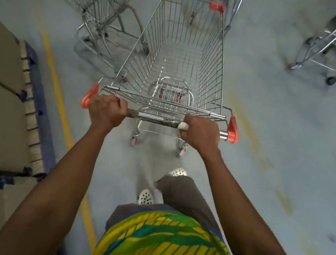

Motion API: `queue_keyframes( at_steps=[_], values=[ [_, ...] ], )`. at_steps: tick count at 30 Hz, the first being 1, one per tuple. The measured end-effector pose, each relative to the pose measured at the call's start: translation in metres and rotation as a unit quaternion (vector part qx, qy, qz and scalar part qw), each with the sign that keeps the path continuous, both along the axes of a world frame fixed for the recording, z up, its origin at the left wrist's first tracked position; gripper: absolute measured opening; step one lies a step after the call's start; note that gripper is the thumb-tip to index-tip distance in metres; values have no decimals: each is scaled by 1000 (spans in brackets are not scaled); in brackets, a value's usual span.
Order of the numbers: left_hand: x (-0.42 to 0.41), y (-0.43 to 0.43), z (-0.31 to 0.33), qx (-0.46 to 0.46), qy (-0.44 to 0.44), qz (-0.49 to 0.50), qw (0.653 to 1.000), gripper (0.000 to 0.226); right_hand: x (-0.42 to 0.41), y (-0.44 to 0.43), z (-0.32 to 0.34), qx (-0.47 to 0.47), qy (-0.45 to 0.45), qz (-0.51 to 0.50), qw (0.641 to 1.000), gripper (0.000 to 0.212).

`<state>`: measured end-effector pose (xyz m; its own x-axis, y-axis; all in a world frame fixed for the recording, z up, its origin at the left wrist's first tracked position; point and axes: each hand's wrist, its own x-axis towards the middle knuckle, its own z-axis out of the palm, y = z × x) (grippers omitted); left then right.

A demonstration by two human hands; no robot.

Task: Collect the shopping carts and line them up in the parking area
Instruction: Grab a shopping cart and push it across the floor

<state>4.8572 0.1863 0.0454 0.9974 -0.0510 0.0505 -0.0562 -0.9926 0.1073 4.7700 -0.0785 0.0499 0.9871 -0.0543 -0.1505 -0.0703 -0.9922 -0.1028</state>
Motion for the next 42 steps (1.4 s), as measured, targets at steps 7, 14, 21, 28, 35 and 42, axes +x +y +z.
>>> queue_keyframes(
  at_steps=[7, 14, 21, 28, 35, 42],
  values=[
    [117, -52, -5, 0, -61, -64, 996, 54, 84, -43, -9, -23, -23, -35, 999, 26],
    [248, -109, -9, 1, -35, -135, 990, 54, 172, -94, -4, 21, 11, -66, 998, 31],
    [363, -196, 0, -15, -16, -209, 978, 53, 253, -151, -4, 50, 33, -148, 987, 30],
    [483, -300, -10, -37, -30, -287, 957, 43, 326, -220, -8, 52, 8, -200, 978, 45],
    [586, -425, -6, -46, -13, -388, 921, 39, 402, -297, 1, 82, 4, -315, 945, 69],
    [647, -531, -4, 0, 11, -461, 887, 46, 448, -356, 5, 70, 5, -401, 913, 77]
  ],
)
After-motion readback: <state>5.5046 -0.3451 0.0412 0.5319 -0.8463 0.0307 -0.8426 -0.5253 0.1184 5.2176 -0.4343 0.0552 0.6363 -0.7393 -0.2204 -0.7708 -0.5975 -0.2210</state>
